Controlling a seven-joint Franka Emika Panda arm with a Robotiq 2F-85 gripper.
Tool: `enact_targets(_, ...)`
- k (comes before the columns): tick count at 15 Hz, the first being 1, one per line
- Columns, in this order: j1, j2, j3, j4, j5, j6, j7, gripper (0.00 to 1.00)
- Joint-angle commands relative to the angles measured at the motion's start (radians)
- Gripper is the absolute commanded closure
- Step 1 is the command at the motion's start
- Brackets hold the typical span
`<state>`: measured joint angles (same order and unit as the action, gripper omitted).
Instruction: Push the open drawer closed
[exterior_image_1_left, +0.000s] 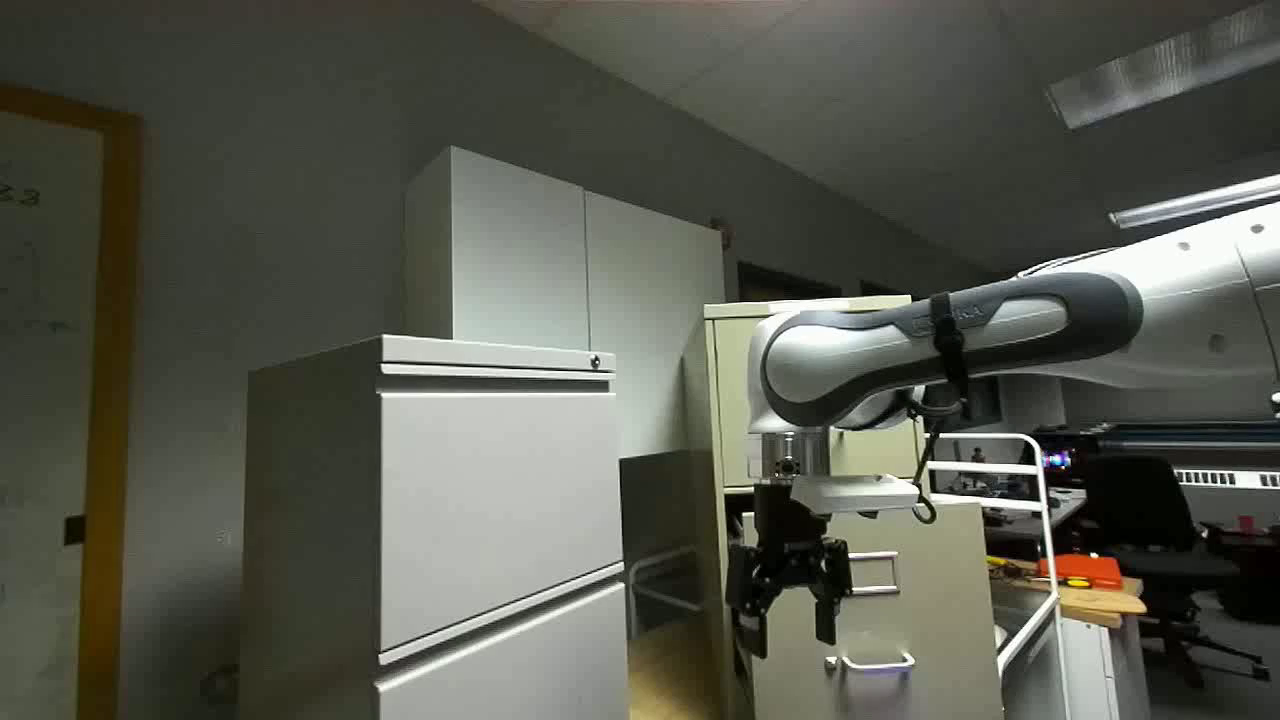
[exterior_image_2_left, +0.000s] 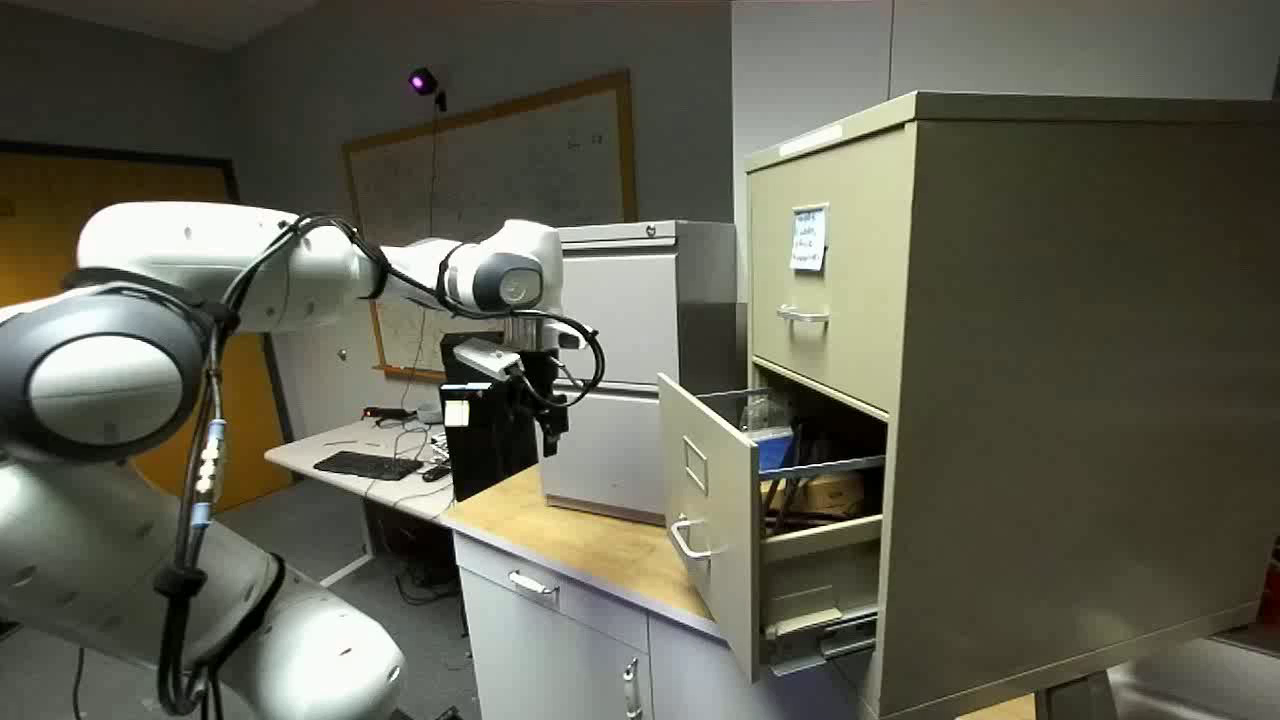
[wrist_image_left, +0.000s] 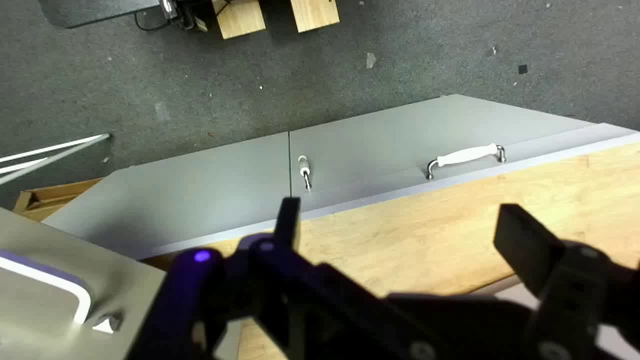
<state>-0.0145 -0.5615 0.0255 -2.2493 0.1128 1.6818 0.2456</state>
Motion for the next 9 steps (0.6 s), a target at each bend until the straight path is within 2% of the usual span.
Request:
enact_targets(1, -0.01, 0.001, 0.007, 0.003, 0.004, -0.001, -0.004, 0.0)
enact_targets(9, -0.012, 0.0, 0.009, 0.006, 0.013, 0.014, 0.011, 0.0)
